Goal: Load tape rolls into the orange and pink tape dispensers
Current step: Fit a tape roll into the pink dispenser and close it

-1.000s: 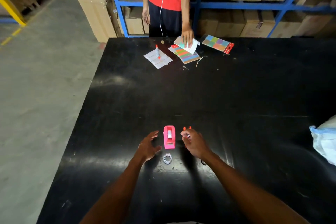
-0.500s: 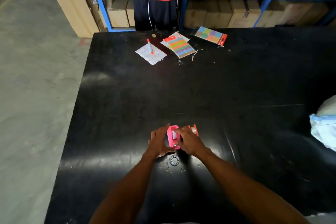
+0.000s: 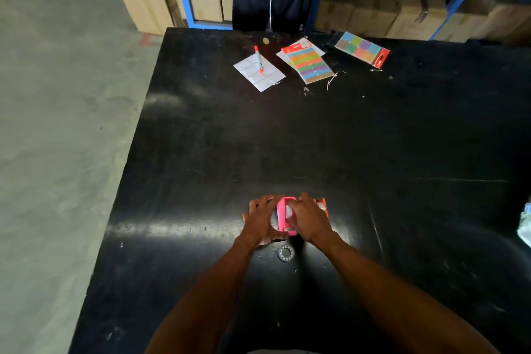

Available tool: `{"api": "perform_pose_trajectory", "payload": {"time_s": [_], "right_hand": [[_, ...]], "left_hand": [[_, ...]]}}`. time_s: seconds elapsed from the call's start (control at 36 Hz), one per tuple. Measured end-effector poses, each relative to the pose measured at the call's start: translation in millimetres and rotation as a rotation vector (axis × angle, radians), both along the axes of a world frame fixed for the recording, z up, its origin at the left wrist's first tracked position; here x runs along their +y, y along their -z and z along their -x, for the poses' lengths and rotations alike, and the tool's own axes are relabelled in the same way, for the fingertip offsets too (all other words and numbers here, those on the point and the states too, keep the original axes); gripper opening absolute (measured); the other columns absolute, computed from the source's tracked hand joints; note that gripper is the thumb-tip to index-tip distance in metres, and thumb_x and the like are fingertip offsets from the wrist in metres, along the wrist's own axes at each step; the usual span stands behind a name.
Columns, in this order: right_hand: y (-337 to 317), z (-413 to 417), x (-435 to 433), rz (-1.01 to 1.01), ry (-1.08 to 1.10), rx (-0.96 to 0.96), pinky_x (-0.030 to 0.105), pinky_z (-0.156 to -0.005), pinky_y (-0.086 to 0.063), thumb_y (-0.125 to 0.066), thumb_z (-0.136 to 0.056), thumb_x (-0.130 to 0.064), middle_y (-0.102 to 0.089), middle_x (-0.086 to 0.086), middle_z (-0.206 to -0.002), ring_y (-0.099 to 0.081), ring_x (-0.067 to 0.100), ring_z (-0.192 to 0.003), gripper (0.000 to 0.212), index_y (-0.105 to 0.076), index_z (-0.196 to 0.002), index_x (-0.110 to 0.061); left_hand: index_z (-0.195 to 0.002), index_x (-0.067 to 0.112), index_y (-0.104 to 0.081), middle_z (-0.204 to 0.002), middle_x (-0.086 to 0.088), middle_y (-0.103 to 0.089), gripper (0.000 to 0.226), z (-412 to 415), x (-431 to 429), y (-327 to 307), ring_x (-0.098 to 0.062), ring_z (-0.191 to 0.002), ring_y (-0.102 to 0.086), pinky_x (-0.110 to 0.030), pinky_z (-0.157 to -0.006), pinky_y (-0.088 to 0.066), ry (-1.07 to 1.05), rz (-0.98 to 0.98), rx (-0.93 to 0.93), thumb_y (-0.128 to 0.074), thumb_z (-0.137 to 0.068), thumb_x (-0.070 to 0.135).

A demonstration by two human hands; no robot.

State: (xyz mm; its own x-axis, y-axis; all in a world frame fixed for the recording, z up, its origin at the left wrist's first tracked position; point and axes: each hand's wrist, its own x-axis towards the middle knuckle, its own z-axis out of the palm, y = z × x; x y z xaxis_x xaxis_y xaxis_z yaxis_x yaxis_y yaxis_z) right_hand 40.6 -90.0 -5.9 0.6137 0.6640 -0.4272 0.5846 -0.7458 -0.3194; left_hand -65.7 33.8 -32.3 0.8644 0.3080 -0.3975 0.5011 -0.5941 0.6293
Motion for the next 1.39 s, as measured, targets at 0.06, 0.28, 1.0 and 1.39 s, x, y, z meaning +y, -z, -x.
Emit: {"api": "perform_pose_trajectory", "payload": {"time_s": [0.06, 0.28, 1.0, 1.39], "right_hand": [[1.2, -2.0, 2.0, 0.023, -0.022, -0.003, 0.044, -0.090, -0.052, -0.060, -0.086, -0.032, -0.050, 0.010, -0.122, -0.057, 0.033, -0.109, 0.048, -0.052, -0.132, -0.025], [3.5, -12.4, 3.4, 0.092, -0.126, 0.089, 0.044, -0.098, -0.048, -0.056, -0.094, -0.026, -0.043, 0.017, -0.137, -0.056, 0.037, -0.115, 0.049, -0.045, -0.140, -0.016], [-40.9, -17.6, 3.4, 0.070, -0.115, 0.090, 0.046, -0.094, -0.050, -0.055, -0.089, -0.016, -0.063, 0.018, -0.125, -0.060, 0.037, -0.114, 0.030, -0.062, -0.116, -0.007], [-59.5, 12.5, 6.0, -0.069, -0.116, 0.024, 0.044, -0.090, -0.052, -0.062, -0.086, -0.013, -0.056, 0.016, -0.118, -0.062, 0.035, -0.107, 0.026, -0.063, -0.112, -0.009]], "left_hand": [[-0.147, 0.046, -0.027, -0.153, 0.011, -0.029, 0.107, 0.4, -0.1, -1.5, -0.024, -0.139, -0.023, -0.054, -0.106, -0.032, -0.010, 0.008, 0.008, -0.084, -0.057, 0.055], [-0.145, 0.049, -0.025, -0.153, 0.013, -0.027, 0.109, -0.4, -0.5, -3.2, -0.022, -0.139, -0.022, -0.050, -0.104, -0.030, -0.025, 0.007, 0.021, -0.086, -0.056, 0.052], [-0.151, 0.049, -0.004, -0.157, 0.005, -0.029, 0.132, -1.1, 3.3, -9.9, -0.025, -0.145, -0.021, -0.056, -0.112, -0.031, -0.056, 0.102, 0.063, -0.091, -0.052, 0.049], [-0.112, 0.009, -0.073, -0.102, -0.013, -0.077, 0.023, 11.7, -23.8, -46.2, -0.027, -0.095, -0.073, -0.038, -0.089, -0.058, -0.593, 0.863, -0.267, -0.056, -0.097, 0.007]]}}
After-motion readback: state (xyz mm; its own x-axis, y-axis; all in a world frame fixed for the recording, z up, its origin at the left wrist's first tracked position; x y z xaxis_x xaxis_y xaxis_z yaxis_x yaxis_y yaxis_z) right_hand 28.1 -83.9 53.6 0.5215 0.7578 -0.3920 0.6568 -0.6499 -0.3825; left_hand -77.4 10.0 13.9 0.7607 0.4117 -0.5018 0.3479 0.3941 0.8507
